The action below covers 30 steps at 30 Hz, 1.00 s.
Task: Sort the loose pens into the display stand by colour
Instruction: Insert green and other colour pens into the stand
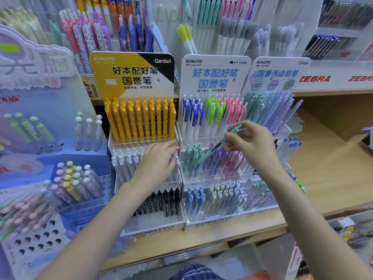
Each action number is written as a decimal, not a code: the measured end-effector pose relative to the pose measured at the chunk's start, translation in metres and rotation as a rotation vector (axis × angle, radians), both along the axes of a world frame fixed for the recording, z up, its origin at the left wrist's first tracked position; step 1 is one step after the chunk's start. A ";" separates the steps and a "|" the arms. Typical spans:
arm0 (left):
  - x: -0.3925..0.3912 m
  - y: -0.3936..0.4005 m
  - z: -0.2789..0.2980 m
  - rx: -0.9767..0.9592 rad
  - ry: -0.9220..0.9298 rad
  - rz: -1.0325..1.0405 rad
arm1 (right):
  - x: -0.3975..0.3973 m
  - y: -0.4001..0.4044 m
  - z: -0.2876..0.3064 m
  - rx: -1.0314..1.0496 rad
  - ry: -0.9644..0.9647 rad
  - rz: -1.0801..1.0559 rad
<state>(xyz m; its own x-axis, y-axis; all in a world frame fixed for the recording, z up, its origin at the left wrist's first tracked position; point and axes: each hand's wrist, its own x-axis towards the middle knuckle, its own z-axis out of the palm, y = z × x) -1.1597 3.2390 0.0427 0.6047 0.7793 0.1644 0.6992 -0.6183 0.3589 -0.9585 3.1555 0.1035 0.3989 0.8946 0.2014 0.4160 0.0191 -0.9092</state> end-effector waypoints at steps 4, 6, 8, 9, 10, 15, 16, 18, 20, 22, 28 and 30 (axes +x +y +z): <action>-0.002 0.001 -0.003 0.016 -0.030 -0.018 | -0.017 0.004 -0.015 -0.076 -0.007 0.077; -0.003 0.001 -0.005 0.028 -0.047 -0.017 | -0.026 0.007 -0.022 -0.058 -0.163 0.070; -0.004 0.000 -0.006 0.041 -0.070 -0.009 | -0.036 0.012 -0.032 -0.030 -0.382 0.078; -0.004 0.000 -0.007 0.044 -0.079 -0.008 | -0.041 0.014 -0.037 -0.026 -0.481 0.086; -0.004 0.000 -0.007 0.048 -0.084 -0.009 | -0.046 0.015 -0.042 -0.025 -0.557 0.086; -0.005 0.000 -0.011 0.059 -0.113 -0.020 | -0.055 0.026 -0.055 -0.023 -0.613 0.017; -0.005 0.000 -0.011 0.060 -0.119 -0.022 | -0.057 0.027 -0.057 -0.049 -0.620 0.026; -0.006 0.001 -0.012 0.059 -0.129 -0.030 | -0.061 0.028 -0.065 -0.136 -0.683 0.053; -0.006 0.002 -0.013 0.057 -0.136 -0.040 | -0.067 0.027 -0.072 -0.203 -0.739 0.036; -0.006 0.002 -0.014 0.061 -0.146 -0.046 | -0.072 0.029 -0.073 -0.227 -0.744 -0.009; -0.008 0.004 -0.015 0.077 -0.160 -0.062 | -0.078 0.044 -0.065 -0.351 -0.790 -0.053; -0.009 0.004 -0.016 0.080 -0.160 -0.069 | -0.076 0.042 -0.066 -0.387 -0.816 -0.063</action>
<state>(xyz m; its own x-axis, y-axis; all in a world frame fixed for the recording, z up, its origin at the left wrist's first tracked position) -1.1682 3.2430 0.0265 0.6174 0.7173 0.3230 0.5920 -0.6940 0.4097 -1.0344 3.1972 0.0376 0.3149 0.9398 0.1327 0.9239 -0.2715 -0.2697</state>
